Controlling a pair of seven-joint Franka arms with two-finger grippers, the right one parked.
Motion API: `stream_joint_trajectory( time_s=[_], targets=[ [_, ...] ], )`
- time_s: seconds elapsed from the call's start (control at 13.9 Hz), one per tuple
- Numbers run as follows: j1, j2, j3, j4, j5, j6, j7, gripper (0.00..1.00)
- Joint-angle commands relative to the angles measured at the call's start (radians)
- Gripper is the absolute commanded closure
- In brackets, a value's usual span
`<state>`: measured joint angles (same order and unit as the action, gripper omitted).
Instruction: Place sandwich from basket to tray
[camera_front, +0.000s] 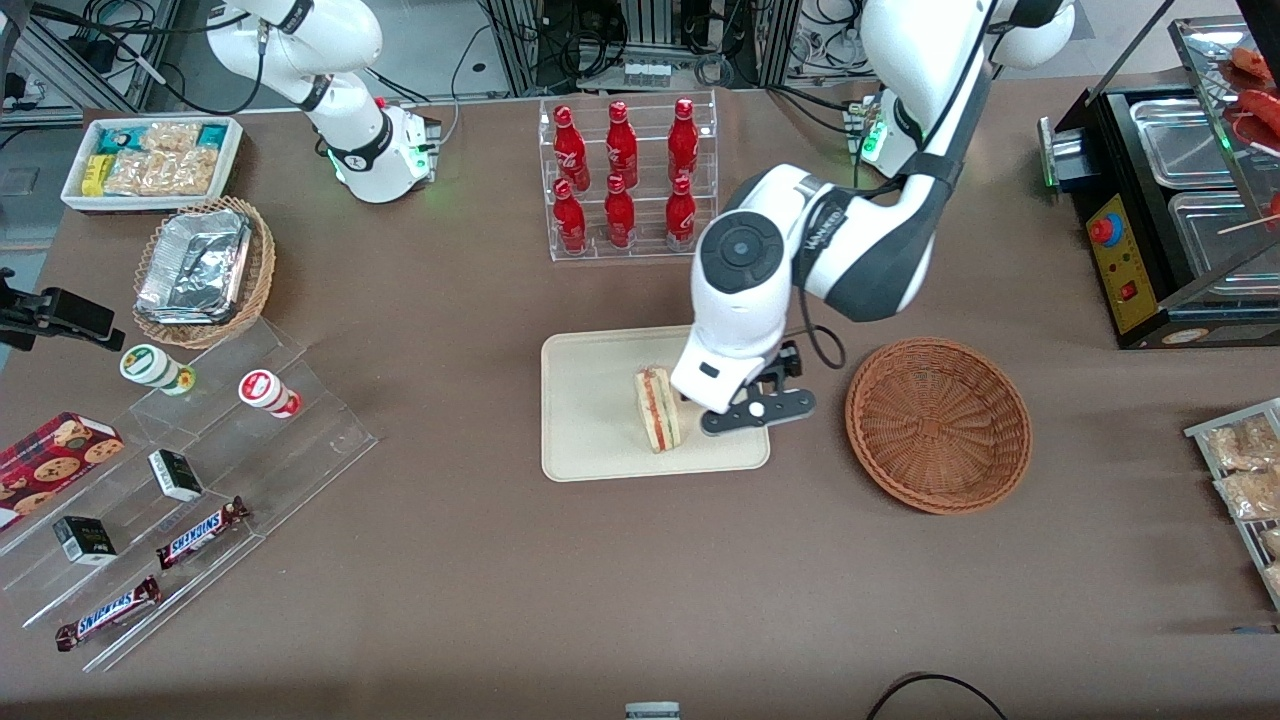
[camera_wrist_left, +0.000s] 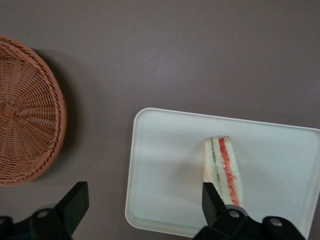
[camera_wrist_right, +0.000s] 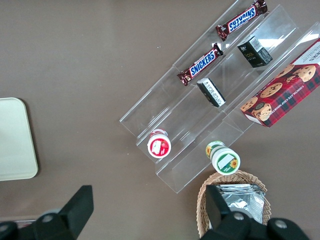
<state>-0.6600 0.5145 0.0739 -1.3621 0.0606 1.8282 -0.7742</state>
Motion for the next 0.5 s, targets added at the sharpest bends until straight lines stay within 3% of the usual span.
stream_joint_trajectory(
  time_s=[0.0, 0.14, 0.43],
  targets=[
    [-0.004, -0.092, 0.082, -0.122, -0.036, 0.000, 0.158, 0.00],
    [-0.006, -0.142, 0.171, -0.162, -0.100, -0.007, 0.295, 0.00],
    [-0.006, -0.309, 0.269, -0.297, -0.113, -0.055, 0.524, 0.00]
  ],
)
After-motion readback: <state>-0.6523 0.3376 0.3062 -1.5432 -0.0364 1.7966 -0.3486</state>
